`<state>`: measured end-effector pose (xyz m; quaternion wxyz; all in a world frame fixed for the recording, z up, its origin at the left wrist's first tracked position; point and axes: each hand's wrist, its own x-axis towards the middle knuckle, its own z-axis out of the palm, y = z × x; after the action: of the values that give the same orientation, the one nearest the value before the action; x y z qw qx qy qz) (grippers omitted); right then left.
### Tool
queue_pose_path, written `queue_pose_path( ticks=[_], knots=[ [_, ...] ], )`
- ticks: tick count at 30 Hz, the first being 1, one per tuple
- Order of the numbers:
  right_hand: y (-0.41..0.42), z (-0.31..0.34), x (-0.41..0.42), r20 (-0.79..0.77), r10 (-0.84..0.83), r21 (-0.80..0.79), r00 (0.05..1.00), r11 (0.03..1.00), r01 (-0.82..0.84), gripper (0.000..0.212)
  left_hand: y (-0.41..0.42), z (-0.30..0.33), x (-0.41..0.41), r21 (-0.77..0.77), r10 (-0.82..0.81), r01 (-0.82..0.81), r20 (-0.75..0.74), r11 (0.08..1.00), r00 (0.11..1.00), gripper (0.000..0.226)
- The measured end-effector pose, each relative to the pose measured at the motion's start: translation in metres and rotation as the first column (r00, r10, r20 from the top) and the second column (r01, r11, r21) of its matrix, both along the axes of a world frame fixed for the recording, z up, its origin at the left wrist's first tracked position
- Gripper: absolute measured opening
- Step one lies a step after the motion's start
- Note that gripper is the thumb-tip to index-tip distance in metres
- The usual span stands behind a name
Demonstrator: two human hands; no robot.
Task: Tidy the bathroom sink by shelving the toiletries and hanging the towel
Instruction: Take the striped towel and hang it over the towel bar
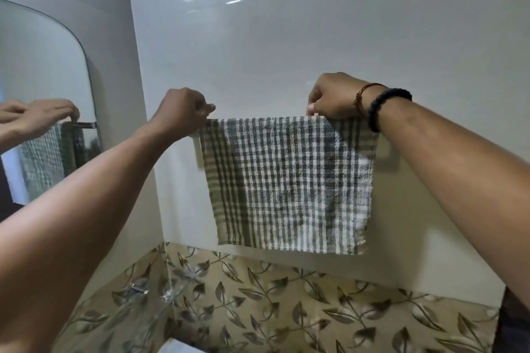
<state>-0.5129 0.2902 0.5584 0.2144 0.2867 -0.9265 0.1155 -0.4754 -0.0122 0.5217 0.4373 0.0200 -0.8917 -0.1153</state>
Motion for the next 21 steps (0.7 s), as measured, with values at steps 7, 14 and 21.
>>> queue_pose_path(
  ticks=[7, 14, 21],
  knots=[
    [-0.013, -0.001, 0.003, -0.003, -0.054, 0.133, 0.999, 0.99, 0.054, 0.049, -0.011, -0.018, 0.007, -0.155, -0.013, 0.017, 0.03, 0.988, 0.999, 0.042],
    [-0.014, -0.001, 0.006, -0.039, -0.084, 0.162, 0.996, 0.983, 0.089, 0.051, -0.009, -0.026, 0.004, -0.128, -0.033, 0.035, 0.02, 0.991, 0.999, 0.054],
    [-0.022, -0.013, 0.013, -0.221, -0.01, -0.199, 0.975, 0.979, -0.035, 0.046, -0.012, -0.027, 0.014, -0.077, -0.068, 0.06, -0.101, 0.995, 0.993, 0.042]
  ],
)
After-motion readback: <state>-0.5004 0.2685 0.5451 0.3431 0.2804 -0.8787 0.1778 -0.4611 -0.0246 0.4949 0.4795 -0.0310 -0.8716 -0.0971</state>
